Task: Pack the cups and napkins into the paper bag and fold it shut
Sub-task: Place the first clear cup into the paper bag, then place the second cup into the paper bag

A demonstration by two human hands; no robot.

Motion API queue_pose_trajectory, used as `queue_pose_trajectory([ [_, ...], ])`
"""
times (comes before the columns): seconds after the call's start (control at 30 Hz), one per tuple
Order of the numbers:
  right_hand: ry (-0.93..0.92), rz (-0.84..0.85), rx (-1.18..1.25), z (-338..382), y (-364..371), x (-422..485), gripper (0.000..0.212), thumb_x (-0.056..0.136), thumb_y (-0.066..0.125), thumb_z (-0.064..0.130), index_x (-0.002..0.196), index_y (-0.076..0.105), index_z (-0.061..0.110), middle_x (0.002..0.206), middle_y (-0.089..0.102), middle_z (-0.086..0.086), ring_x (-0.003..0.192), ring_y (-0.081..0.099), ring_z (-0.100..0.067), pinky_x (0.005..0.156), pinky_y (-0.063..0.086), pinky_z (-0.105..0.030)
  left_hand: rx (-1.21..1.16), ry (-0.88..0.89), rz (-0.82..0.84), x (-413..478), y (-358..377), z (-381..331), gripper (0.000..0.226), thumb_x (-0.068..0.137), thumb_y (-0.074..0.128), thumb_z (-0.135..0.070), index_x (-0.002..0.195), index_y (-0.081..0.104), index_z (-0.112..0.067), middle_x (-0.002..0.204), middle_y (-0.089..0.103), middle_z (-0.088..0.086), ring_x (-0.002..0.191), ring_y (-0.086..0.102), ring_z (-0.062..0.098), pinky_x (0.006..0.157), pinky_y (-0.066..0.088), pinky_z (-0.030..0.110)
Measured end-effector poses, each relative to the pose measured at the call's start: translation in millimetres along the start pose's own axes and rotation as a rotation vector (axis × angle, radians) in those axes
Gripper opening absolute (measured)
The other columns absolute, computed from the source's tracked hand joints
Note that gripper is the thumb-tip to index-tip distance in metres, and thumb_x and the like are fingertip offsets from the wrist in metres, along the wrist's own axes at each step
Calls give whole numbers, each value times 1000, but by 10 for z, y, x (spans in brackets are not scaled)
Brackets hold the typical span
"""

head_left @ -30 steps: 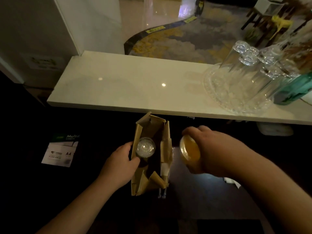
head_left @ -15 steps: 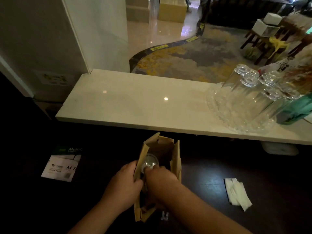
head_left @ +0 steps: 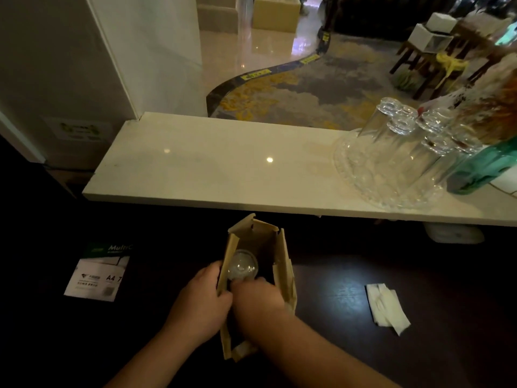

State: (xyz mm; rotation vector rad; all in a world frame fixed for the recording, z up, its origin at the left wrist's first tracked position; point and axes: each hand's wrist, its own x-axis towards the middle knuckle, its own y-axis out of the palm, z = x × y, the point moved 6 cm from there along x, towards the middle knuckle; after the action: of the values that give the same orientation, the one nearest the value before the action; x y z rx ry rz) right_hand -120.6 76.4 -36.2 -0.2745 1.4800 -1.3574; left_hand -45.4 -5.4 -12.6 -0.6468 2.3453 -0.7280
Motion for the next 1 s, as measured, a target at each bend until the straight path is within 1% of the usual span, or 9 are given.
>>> queue_pose_trajectory([
  [0.1, -136, -509, 146, -136, -636, -405, 7, 90, 55, 35, 89, 56, 28, 88, 61, 3, 78, 58, -18, 57, 43, -28, -15, 11, 9, 24, -54, 26, 42, 91, 67, -20, 128, 63, -41, 118, 68, -11, 100, 66, 12, 84, 58, 42],
  [0.2, 102, -818, 298, -875, -857, -654, 22, 86, 50, 46, 74, 51, 27, 69, 56, 9, 62, 53, -11, 48, 38, -30, -23, -18, 14, 33, -59, 59, 35, 90, 68, -26, 110, 61, -53, 105, 69, -13, 90, 66, 6, 72, 56, 36],
  [0.3, 439, -501, 477, -1580, -281, -457, 22, 86, 59, 41, 76, 61, 21, 69, 60, 7, 75, 67, -22, 57, 41, -30, -12, -34, 0, 48, -8, 85, 30, 90, 68, -27, 107, 61, -50, 100, 70, -9, 84, 65, 6, 66, 52, 33],
  [0.4, 510, -126, 478, -1660, 565, -210, 27, 88, 64, 44, 87, 67, 18, 80, 65, 0, 83, 68, -25, 64, 47, -30, -15, -46, 20, 29, 27, 74, 27, 91, 68, -26, 113, 65, -41, 97, 71, -7, 84, 69, 11, 71, 56, 38],
  [0.47, 537, -41, 476, -1594, 950, -106, 34, 86, 65, 49, 98, 70, 18, 95, 72, -2, 87, 68, -24, 69, 54, -32, -1, -40, 31, 12, 37, 63, 24, 93, 68, -26, 108, 64, -44, 95, 71, -6, 81, 70, 12, 69, 56, 38],
  [0.53, 555, -43, 467, -1526, 1140, -16, 31, 86, 66, 46, 101, 71, 19, 100, 73, -2, 88, 70, -23, 73, 58, -35, 11, -33, 39, -4, 34, 51, 26, 94, 68, -24, 104, 62, -47, 95, 71, -6, 79, 71, 13, 69, 59, 40],
  [0.7, 526, -64, 392, -1438, 1273, 164, 15, 96, 61, 22, 107, 70, 17, 106, 73, -5, 92, 71, -22, 77, 61, -37, 25, -55, 26, 2, 42, 50, 38, 96, 68, -20, 129, 59, -37, 97, 71, -2, 78, 71, 15, 66, 55, 35],
  [0.87, 593, -130, 513, -1665, 1099, 90, 21, 87, 69, 29, 104, 69, 17, 103, 72, -5, 92, 69, -23, 77, 59, -37, 18, -62, 33, 14, 53, 69, 38, 94, 68, -23, 129, 61, -36, 100, 70, -2, 83, 69, 11, 71, 56, 36],
  [1.0, 559, -383, 744, -1915, 463, -166, 32, 84, 74, 18, 112, 61, 12, 84, 67, 1, 69, 62, -8, 57, 47, -15, -18, -56, 6, 46, 4, 117, 40, 92, 68, -23, 128, 61, -39, 104, 68, -8, 87, 66, 8, 71, 53, 32],
])
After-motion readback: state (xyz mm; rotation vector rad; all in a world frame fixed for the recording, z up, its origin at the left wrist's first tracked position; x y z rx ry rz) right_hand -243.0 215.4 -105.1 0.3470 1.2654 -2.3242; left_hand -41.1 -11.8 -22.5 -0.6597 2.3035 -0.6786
